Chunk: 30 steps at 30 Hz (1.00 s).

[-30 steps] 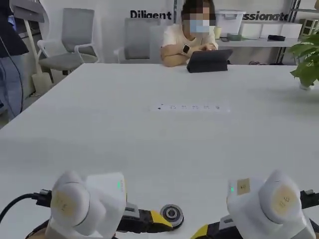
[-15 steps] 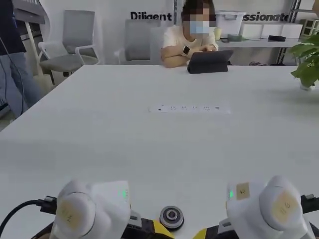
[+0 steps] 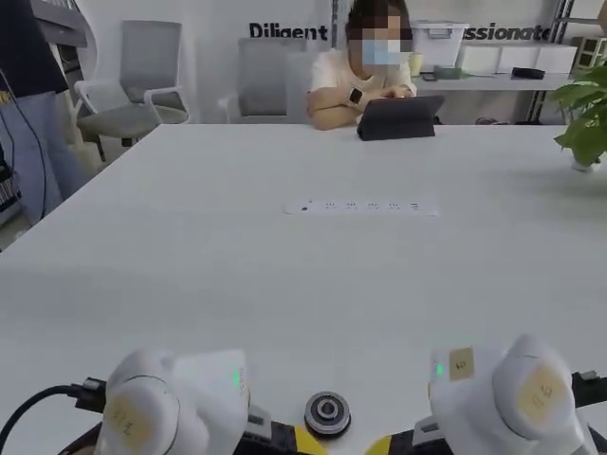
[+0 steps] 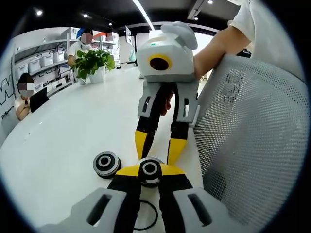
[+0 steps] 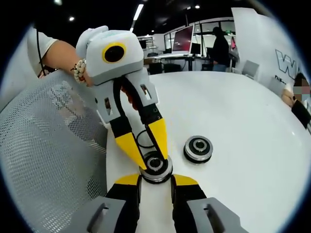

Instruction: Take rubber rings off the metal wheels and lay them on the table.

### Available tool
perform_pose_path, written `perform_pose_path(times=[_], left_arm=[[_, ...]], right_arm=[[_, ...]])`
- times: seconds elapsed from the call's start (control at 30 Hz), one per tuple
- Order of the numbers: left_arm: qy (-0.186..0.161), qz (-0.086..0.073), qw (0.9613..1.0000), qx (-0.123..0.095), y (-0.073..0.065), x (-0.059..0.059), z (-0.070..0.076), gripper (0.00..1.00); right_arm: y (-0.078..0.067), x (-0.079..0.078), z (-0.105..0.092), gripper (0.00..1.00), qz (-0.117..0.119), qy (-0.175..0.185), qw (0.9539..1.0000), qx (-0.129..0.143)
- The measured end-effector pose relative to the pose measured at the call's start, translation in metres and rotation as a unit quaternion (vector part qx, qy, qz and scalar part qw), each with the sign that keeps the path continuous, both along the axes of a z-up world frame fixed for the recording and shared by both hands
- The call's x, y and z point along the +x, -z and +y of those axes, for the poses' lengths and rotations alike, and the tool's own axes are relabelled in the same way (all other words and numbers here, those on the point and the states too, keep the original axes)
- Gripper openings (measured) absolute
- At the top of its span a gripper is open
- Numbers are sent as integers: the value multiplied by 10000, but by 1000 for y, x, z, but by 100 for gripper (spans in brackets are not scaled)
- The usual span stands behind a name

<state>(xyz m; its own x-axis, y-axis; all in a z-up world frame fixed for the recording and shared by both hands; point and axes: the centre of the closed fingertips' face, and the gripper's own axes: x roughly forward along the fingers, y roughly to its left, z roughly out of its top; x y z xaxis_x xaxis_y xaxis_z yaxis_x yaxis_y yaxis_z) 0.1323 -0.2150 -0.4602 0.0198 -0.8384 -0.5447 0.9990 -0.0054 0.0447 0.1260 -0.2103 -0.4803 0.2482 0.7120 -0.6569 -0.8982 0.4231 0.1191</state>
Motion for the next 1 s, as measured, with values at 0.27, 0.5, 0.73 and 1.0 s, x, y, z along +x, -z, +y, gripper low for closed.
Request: perform_pose_path(times=[0.27, 0.5, 0.73, 1.0], left_arm=[[-12, 28, 10000, -54, 0, 0, 0, 8], [-41, 34, 10000, -82, 1, 1, 1, 8], [-62, 40, 9999, -99, 1, 1, 1, 8], [-107, 41, 9999, -111, 0, 3, 0, 8]], right_arm=[[1, -1, -2, 19, 34, -16, 10000, -22], [4, -1, -9, 4, 19, -34, 9999, -141], [2, 3, -11, 0, 87, 164, 9998, -83], [-2, 9, -16, 0, 816, 940, 9911, 482]])
